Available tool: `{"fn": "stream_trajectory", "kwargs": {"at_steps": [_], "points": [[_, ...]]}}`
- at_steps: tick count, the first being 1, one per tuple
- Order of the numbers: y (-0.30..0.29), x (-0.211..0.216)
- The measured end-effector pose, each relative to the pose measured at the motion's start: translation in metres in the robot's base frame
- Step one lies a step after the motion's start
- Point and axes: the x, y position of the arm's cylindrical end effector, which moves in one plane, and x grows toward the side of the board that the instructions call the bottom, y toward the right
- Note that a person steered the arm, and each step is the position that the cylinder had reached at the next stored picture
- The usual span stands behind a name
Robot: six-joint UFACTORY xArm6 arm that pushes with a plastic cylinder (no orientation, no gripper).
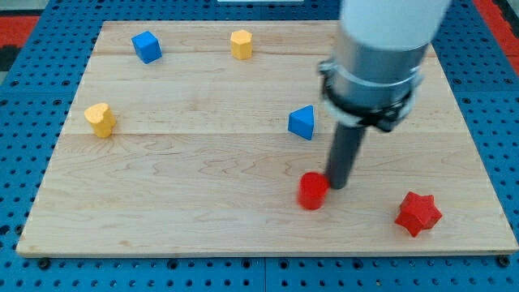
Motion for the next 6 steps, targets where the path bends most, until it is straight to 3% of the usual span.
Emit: {"fn": "stream_trajectory", "kwargs": {"at_steps": [1, 2, 3, 4, 5, 6], "points": [[-0.103, 0.007], [-0.087, -0.003], [-0.028, 0.0], [-0.058, 0.033], [-0.106, 0.032], [-0.087, 0.028]]}}
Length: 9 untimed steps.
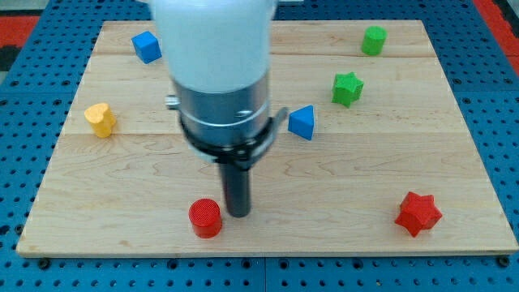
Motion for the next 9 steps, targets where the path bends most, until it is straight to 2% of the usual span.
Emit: {"fn": "stream_trajectory", "kwargs": {"at_steps": [3, 4, 5, 6, 8, 9], "points": [[0.014, -0.006], [0.05, -0.016], [0.055, -0.018], [0.103, -0.037], [0.187, -0.141], [0.149, -0.128]]}}
